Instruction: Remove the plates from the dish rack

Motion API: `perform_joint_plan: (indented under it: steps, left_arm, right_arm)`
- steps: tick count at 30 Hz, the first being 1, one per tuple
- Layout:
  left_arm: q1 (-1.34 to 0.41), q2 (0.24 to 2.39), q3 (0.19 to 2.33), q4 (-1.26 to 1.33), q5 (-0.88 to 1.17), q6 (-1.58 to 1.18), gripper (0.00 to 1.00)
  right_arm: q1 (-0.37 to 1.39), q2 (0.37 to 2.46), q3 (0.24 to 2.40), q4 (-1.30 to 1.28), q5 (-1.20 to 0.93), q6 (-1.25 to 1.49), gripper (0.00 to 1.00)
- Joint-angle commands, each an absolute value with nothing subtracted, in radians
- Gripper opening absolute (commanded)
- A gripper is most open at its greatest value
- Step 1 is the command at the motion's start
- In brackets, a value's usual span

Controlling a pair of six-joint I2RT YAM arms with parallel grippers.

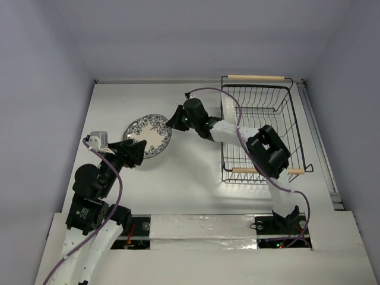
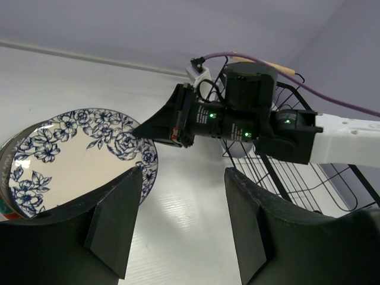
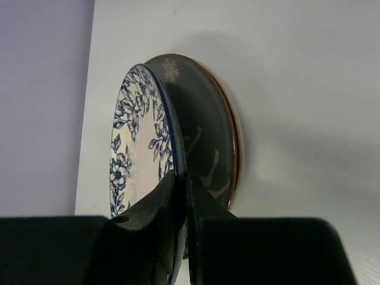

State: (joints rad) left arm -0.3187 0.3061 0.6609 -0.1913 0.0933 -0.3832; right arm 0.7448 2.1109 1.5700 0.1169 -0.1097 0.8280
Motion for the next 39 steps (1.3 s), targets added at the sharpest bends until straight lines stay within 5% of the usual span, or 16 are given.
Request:
perform_joint_plan:
  steps: [1, 8, 11, 21, 28, 35, 38, 39]
  left_arm:
    - [-0.316, 0.308, 0.657, -0.141, 0.103, -0.382, 0.54]
    - [-0.316, 0.31, 0.657, -0.141, 0.103, -0.38, 0.54]
    - [-0.316, 0.313, 0.657, -0.141, 0.104, -0.38, 0.54]
    - [-0.316, 0.314, 0.655, -0.14, 0.11, -0.38, 0.54]
    - [-0.316, 0.322, 0.655, -0.138, 0.115, -0.38, 0.54]
    - [-0.316, 0.324, 0.655, -0.137, 0.117, -0.38, 0.54]
    - [-0.316, 0.322, 0.655, -0.135, 0.12, -0.382, 0.54]
    - [-0.316, 0.322, 0.655, -0.135, 0.12, -0.382, 0.54]
  right_arm:
    - [0.746, 2.097, 1.654, 0.357, -0.178, 0.943, 0.0]
    - [0.746, 2.152, 1.655, 0.38, -0.184, 0.966, 0.0]
    - [0.755, 2.171, 1.651, 0.364, -0.166, 0.974, 0.07]
    - [0.784, 2.177, 1.703, 0.143, -0.055, 0.833, 0.57]
    - [0.793, 2.123, 1.709, 0.04, 0.066, 0.73, 0.78]
    - [0.793, 2.073, 1.736, -0.08, 0.147, 0.626, 0.79]
    - [0.802, 1.995, 1.717, -0.097, 0.164, 0.588, 0.58]
    - [0.802, 1.971, 1.698, -0.103, 0.176, 0.58, 0.32]
